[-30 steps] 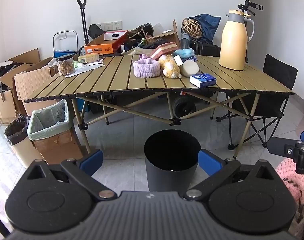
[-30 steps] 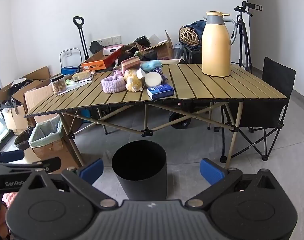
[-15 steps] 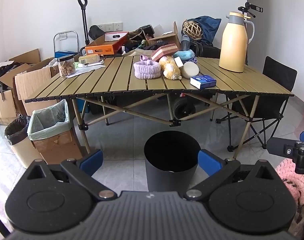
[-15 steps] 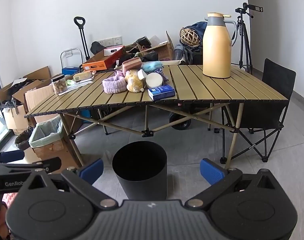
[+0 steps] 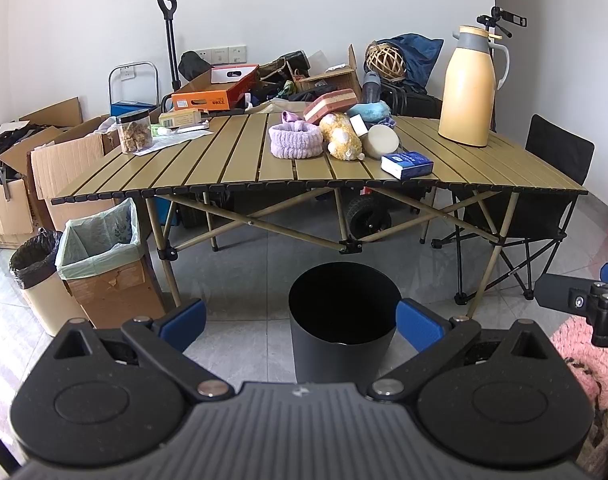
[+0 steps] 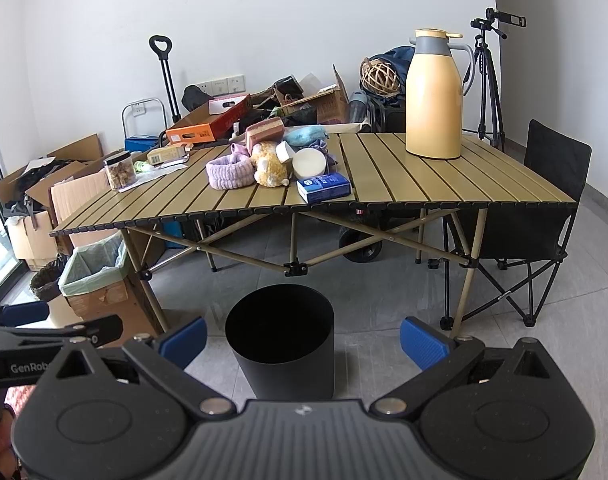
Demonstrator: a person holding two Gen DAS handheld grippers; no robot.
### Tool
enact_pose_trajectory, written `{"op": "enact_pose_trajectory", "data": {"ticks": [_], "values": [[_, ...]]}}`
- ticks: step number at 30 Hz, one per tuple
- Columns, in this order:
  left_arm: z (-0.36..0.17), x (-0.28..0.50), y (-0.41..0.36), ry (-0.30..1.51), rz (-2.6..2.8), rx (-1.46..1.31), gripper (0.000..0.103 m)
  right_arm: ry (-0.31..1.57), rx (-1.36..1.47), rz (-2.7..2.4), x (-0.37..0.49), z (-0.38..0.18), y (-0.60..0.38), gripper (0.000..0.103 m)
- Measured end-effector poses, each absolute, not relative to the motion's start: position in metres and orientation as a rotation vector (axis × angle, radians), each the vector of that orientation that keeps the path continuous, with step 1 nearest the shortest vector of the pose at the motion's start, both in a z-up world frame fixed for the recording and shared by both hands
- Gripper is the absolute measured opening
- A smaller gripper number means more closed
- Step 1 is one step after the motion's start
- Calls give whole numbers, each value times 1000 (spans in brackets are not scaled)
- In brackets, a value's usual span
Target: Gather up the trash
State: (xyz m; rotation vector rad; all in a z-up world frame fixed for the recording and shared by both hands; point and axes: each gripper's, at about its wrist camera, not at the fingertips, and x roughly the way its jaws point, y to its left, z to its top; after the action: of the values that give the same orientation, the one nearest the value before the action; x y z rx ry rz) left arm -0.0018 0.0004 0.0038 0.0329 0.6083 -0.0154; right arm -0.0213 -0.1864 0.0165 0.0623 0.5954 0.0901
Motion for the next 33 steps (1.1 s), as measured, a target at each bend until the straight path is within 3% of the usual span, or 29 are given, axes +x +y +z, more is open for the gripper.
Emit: {"op": "enact_pose_trajectory", "data": {"ticks": [33], "values": [[11,-7,9,595,-12,27,103,566,52,103,-31,15,-181,103]]}}
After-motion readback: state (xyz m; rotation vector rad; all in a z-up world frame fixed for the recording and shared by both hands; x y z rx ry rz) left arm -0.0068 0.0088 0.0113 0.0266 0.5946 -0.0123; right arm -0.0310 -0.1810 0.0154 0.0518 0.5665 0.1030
